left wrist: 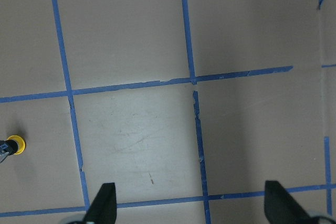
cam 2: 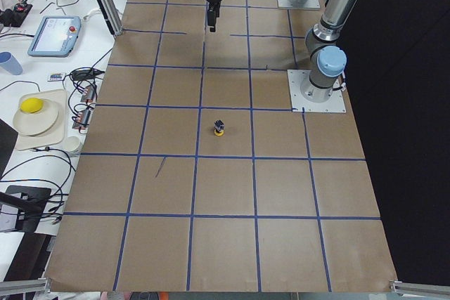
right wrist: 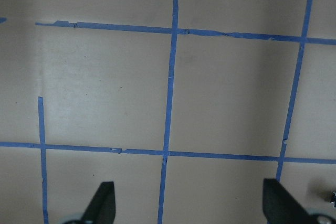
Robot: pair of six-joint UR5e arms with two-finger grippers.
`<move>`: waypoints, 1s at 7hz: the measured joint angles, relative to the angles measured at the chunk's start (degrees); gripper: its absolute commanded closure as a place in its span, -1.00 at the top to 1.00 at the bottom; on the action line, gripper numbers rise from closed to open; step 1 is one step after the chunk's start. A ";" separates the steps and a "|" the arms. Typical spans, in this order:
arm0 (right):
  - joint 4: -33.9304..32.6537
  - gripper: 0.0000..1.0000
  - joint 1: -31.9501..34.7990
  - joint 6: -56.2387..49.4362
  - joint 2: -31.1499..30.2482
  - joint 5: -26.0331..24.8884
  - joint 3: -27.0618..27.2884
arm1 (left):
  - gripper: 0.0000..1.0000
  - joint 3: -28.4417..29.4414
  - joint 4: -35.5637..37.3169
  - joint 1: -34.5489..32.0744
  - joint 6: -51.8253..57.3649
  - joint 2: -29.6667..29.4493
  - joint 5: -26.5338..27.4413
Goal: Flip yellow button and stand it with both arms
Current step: 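Move the left gripper down toward the yellow button lying on its side, then close the left gripper on the yellow button's body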
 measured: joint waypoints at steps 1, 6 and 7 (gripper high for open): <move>0.15 1.00 0.00 0.00 0.00 -0.01 0.00 | 0.90 -2.50 0.72 5.05 5.16 -0.27 0.30; 0.11 1.00 0.00 0.02 0.02 0.01 0.00 | 0.90 -12.06 14.43 20.06 36.42 -3.08 0.70; -0.06 1.00 0.00 0.05 0.05 0.05 0.00 | 0.90 -12.36 17.15 21.96 41.98 -4.48 0.67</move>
